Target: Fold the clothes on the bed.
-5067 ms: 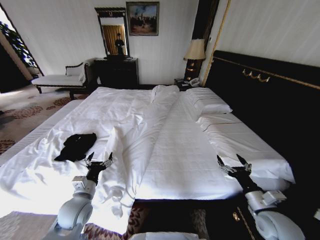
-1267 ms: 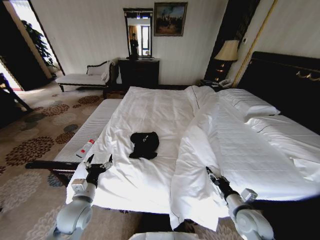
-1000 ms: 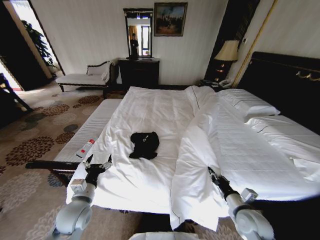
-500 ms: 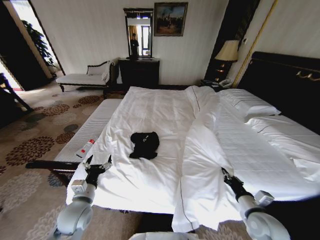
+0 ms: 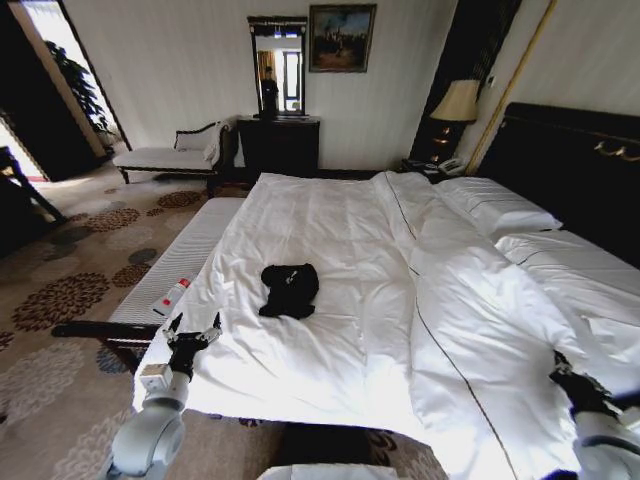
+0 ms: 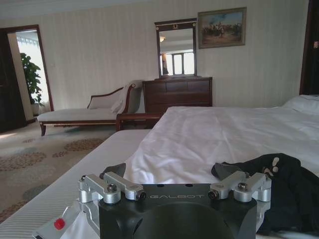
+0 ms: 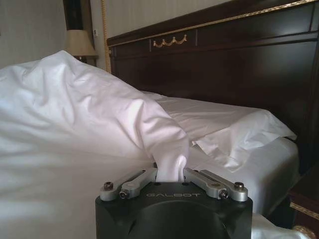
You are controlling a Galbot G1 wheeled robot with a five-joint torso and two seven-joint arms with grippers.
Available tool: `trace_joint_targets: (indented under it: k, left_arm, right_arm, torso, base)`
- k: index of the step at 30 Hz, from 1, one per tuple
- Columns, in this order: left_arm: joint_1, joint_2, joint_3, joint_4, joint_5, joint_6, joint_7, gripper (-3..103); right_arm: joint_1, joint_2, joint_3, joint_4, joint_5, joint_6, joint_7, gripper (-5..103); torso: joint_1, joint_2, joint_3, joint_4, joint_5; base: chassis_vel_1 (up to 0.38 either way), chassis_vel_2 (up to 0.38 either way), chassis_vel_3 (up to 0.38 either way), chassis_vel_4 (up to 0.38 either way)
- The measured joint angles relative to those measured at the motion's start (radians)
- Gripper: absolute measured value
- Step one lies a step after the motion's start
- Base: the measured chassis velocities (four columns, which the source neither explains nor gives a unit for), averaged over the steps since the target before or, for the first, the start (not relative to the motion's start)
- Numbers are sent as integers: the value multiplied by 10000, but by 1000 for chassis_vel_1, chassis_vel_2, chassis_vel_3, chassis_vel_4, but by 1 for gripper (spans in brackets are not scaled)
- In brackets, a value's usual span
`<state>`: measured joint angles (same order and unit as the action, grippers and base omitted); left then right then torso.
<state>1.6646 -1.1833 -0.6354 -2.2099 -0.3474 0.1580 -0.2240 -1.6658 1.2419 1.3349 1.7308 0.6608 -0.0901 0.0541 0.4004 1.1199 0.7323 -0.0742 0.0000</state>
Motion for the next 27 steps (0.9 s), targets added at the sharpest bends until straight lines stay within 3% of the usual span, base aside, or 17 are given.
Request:
trace_joint_targets:
  k: [7,11,15,22,26,27]
  left_arm:
    - [70,-29,-35,23,1,-9,0,100]
    - [80,-13,-52,33,-3,-10,2,100]
    - [106,12,-143,34,-39,-10,2,100]
    - [150,-56,-160,39,-28,-11,1,100]
    - [155,-89,-144,41,0,-20,5,100]
    - [161,-91,-139,38,9,-21,6,100]
  right_arm:
    - [295,-242,457,-2344,-950,1006,23,2]
    - [795,-669,479,-3670,-1002,1537,29,2]
    - [1363,-1557,530,-5208,-1094,2236,17,2]
    - [1667,-2224,687,-6007,-1198,2477,-8,2]
    - [1666,-2176,693,-6078,-1305,2503,-58,-1]
    - [1669,-2139,694,-6089,-1313,2508,-57,4]
  torso:
    - [-1,0,0,-4,1]
    - [0,-1,0,4,6]
    - [0,-1,1,3,3]
    - [0,-1,2,4,0]
    - [0,-1,1,0,0]
    - [0,-1,1,0,0]
  base:
    - [0,0,0,0]
    - [0,0,0,0]
    - [0,0,0,0]
    - [0,0,0,0]
    - [0,0,0,0]
    - [0,0,0,0]
